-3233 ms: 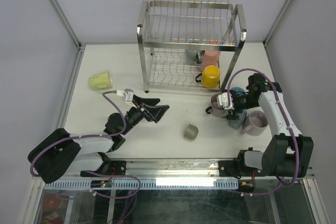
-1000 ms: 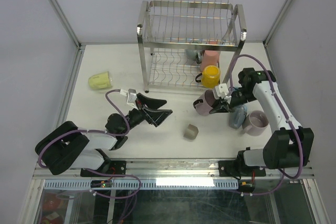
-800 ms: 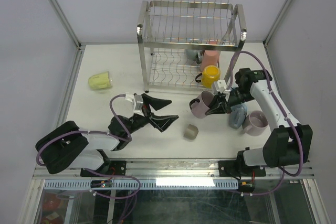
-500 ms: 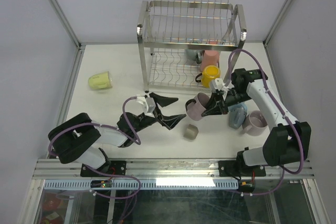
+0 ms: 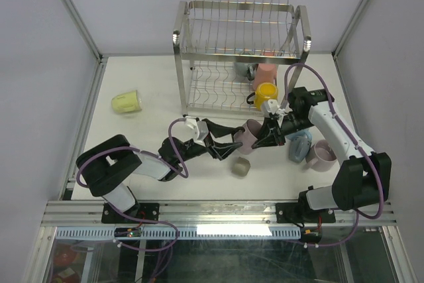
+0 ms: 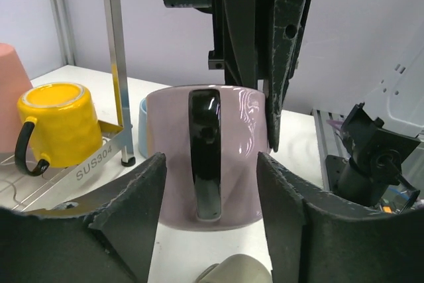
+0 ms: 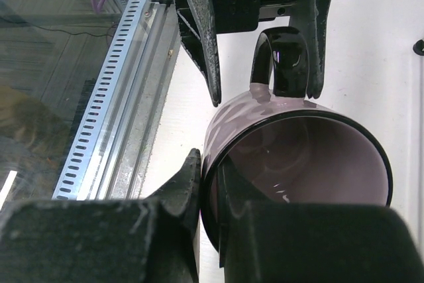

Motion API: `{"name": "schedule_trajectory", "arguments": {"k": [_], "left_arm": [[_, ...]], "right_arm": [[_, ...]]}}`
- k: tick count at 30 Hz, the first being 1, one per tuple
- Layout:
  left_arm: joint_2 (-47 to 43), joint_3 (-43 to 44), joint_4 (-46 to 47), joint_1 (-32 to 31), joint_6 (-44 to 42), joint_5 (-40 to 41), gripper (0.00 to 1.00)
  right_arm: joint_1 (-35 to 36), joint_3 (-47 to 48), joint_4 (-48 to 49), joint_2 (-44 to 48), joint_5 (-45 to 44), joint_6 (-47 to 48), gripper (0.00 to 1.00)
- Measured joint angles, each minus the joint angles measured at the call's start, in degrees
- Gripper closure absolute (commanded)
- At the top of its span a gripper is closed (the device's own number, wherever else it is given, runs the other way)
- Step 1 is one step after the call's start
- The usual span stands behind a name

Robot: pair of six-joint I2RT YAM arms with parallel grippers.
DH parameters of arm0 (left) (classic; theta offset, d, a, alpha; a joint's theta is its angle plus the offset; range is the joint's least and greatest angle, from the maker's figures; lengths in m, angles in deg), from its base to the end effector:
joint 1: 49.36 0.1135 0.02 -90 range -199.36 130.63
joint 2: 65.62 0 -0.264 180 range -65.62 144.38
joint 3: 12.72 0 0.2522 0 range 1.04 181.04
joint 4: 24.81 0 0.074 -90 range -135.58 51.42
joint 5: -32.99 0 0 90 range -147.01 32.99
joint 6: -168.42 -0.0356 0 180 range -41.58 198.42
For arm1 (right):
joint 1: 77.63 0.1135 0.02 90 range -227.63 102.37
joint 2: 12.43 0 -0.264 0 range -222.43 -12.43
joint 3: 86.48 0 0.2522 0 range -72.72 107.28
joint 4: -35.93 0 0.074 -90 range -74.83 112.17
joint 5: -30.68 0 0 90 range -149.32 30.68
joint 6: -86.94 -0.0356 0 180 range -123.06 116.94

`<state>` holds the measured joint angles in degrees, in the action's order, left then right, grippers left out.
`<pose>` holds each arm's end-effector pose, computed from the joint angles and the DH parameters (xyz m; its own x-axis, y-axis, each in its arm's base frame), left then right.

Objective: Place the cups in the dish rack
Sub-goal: Pick up the cup at the center of the board.

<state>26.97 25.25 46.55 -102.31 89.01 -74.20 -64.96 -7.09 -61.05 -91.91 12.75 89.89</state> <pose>0.1611 -0.2309 0.2027 -0.0009 -0.2902 -0.9570 0.9490 0.3015 -0.0923 0.2009 0.0799 0.2884 0.0032 -0.3144 -0.9493 -0.9694 -0.2342 0.0743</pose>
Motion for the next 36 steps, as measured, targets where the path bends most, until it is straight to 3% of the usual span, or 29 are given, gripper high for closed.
{"name": "schedule_trajectory", "arguments": {"k": [3, 7, 8, 9, 16, 20, 28, 36], "left_arm": [[0.02, 0.63, -0.02, 0.0, 0.59, -0.61, 0.66], [0.15, 1.07, 0.07, 0.04, 0.76, -0.85, 0.98], [0.2, 1.07, 0.04, 0.09, 0.94, -0.85, 1.0], [0.28, 1.07, 0.04, 0.07, 1.05, -0.81, 1.0], [0.28, 0.48, 0.0, 0.13, -0.94, -1.38, 1.0], [0.2, -2.25, -0.28, 1.46, -2.43, -4.61, 1.0], [-8.04, -4.98, -0.81, 8.92, -5.4, -12.35, 1.0], [-23.21, -5.18, -16.65, 9.14, -18.25, -16.59, 1.0]], "right_arm": [[0.24, -0.31, 0.9, 0.0, 0.0, -0.61, 1.0], [0.31, -0.96, 1.16, 0.0, -0.17, -1.42, 1.0], [0.31, -1.16, 1.2, 0.0, -0.28, -1.51, 1.0], [0.35, -1.36, 1.68, 0.02, -0.37, -1.44, 1.0], [0.35, -1.77, 3.28, 0.02, -0.02, -2.16, 0.57], [0.35, -1.79, 4.28, 0.31, -0.07, -2.67, 0.42], [0.11, -1.79, 9.6, 5.11, -2.78, -9.51, 0.33], [-1.49, -1.79, 23.87, 8.44, -5.7, -32.28, 0.33]]}}
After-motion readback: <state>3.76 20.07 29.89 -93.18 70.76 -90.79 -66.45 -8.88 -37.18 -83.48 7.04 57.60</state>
